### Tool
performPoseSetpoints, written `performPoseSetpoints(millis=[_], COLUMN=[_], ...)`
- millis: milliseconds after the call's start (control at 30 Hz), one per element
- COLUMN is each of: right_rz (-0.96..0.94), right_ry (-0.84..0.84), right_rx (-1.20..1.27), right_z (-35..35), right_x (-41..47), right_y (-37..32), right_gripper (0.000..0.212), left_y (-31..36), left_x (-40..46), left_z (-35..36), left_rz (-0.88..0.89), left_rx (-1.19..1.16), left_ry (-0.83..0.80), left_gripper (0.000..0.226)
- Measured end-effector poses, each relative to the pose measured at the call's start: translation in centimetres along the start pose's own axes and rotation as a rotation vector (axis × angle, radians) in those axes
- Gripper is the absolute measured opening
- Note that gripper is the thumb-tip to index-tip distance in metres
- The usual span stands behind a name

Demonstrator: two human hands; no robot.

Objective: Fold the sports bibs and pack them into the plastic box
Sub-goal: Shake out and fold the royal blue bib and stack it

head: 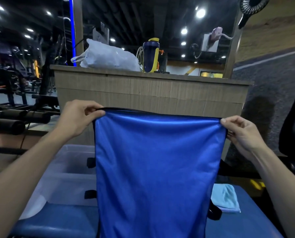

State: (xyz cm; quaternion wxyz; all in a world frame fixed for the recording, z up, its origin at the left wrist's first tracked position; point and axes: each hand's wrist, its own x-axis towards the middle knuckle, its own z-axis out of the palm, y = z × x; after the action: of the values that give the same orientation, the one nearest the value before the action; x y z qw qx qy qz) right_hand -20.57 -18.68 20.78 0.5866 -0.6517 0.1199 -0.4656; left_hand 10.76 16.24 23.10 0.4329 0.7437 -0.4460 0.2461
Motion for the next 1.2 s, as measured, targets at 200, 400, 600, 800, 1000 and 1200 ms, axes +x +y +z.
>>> performPoseSetpoints(millis=[200, 400, 600, 800, 1000, 1200], right_rz=[0.078, 0.157, 0.219, 0.228, 0.349, -0.031], right_ry=[-0.095, -0.121, -0.106, 0.013, 0.197, -0.053], right_rx=[-0.016, -0.010, 0.076, 0.207, -0.123, -0.395], right_z=[-1.4, -1.9, -2.0, -1.5, 1.9, 12.3], right_x=[-0.3, -0.8, -1.1, -0.7, -0.1, -4.3], right_y=[0.8, 2.2, 2.2, 2.3, 5.4, 3.7], right_gripper=[0.053, 0.073, 0.045, 0.021, 0.015, 0.014], left_y=[-0.7, -1.1, -0.6, 0.0, -0.2, 10.3], left_x=[0.0, 0.1, -0.9, -1.2, -0.5, -3.5], left_z=[-1.2, -0.5, 0.0, 1.5, 6.5, 10.9], left_rz=[-0.177, -0.191, -0.248, -0.442, -0.639, -0.346], left_rx=[-0.667, -0.726, -0.735, -0.931, -0.414, -0.418], left_ry=[-0.256, -0.308, -0.427, -0.438, -0.340, -0.444], left_gripper=[0.048, 0.062, 0.023, 0.031, 0.016, 0.025])
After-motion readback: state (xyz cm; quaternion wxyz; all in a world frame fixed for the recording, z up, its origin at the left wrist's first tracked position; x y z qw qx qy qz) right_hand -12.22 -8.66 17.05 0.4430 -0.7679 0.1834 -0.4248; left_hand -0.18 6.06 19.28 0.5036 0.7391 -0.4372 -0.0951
